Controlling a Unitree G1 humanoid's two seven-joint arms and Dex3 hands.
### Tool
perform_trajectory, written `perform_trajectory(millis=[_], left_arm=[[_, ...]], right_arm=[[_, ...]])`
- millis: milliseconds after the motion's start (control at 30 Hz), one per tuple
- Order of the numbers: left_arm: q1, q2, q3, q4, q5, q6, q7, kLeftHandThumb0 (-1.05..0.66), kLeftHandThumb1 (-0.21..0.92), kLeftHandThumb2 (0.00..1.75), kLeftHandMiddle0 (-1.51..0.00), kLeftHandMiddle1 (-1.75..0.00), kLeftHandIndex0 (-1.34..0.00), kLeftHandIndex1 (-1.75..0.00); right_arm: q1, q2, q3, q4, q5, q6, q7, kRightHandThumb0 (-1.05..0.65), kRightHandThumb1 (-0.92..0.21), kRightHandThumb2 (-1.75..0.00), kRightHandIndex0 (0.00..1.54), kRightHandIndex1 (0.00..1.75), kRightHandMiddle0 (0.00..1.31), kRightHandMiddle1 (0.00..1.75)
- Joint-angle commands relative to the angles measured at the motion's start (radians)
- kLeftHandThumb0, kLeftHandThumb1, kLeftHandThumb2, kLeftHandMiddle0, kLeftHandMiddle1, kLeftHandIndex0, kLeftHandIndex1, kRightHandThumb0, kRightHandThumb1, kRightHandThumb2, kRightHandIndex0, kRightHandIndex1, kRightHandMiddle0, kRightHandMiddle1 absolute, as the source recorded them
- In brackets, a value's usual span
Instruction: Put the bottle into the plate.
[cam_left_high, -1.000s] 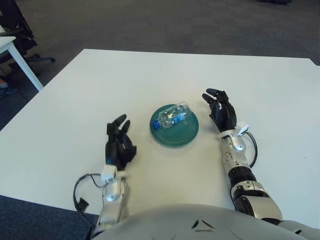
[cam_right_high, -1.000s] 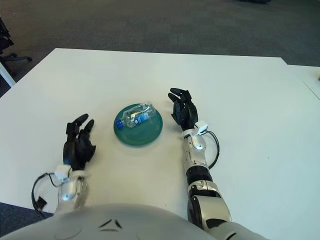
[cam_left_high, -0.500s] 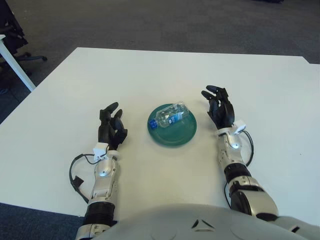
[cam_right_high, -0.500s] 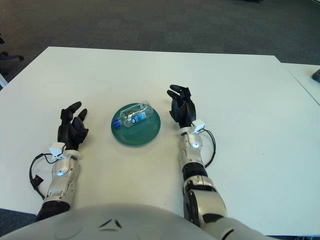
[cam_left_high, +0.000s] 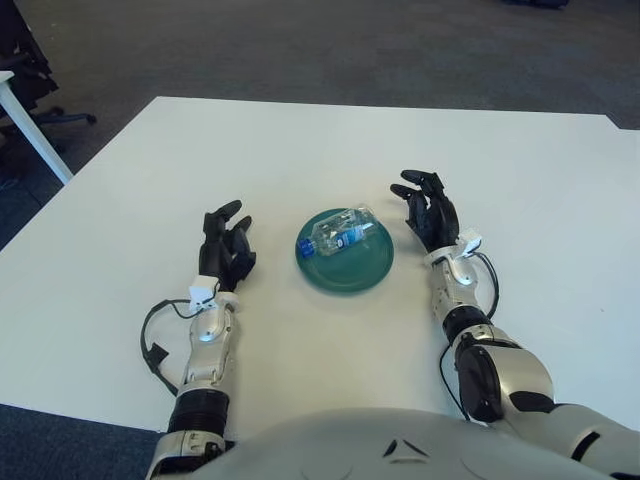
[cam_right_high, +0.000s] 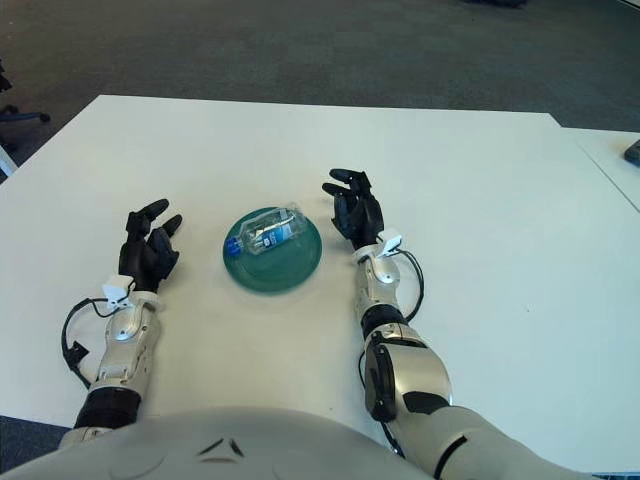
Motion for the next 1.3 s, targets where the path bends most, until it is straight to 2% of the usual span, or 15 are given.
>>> perform_trajectory(millis=[0, 367, 700, 867, 1033, 1267], left_arm=[[0.012, 0.006, 0.004, 0.047, 0.010, 0.042, -0.014, -0.69, 0.92, 0.66, -0.42, -0.62, -0.16, -1.05], [-0.022, 0.016, 0.005, 0.110, 0.013, 0.054, -0.040, -0.75, 0.92, 0.67, -0.41, -0.61, -0.15, -1.04], [-0.019, -0.016, 0.017, 0.144, -0.011, 0.015, -0.061, -0.73, 0.92, 0.62, -0.50, -0.68, -0.24, -1.10], [-0.001, -0.018, 0.007, 0.125, -0.018, 0.034, -0.089, -0.73, 0.92, 0.58, -0.53, -0.71, -0.28, -1.10], [-0.015, 0.022, 0.019, 0.252, -0.012, 0.016, -0.135, -0.72, 0.92, 0.58, -0.51, -0.70, -0.25, -1.09], [-0.025, 0.048, 0.023, 0.266, -0.001, 0.028, -0.142, -0.71, 0.92, 0.60, -0.47, -0.69, -0.22, -1.07]], right_arm=[[0.076, 0.047, -0.021, 0.050, 0.027, -0.041, 0.013, -0.60, -0.73, -0.78, 0.62, 1.16, 0.15, 1.28], [0.083, 0.050, -0.029, 0.049, 0.000, -0.072, -0.017, -0.65, -0.83, -0.68, 0.60, 1.17, 0.18, 1.31], [0.088, 0.039, -0.021, 0.058, -0.018, -0.079, -0.024, -0.60, -0.82, -0.73, 0.64, 1.17, 0.28, 1.31], [0.084, 0.040, -0.014, 0.055, -0.025, -0.095, -0.024, -0.60, -0.83, -0.73, 0.65, 1.15, 0.31, 1.30], [0.103, 0.057, -0.002, 0.031, -0.039, -0.116, -0.049, -0.54, -0.78, -0.80, 0.65, 1.15, 0.31, 1.28], [0.149, 0.077, 0.019, 0.012, -0.050, -0.122, -0.052, -0.53, -0.75, -0.79, 0.63, 1.12, 0.27, 1.23]])
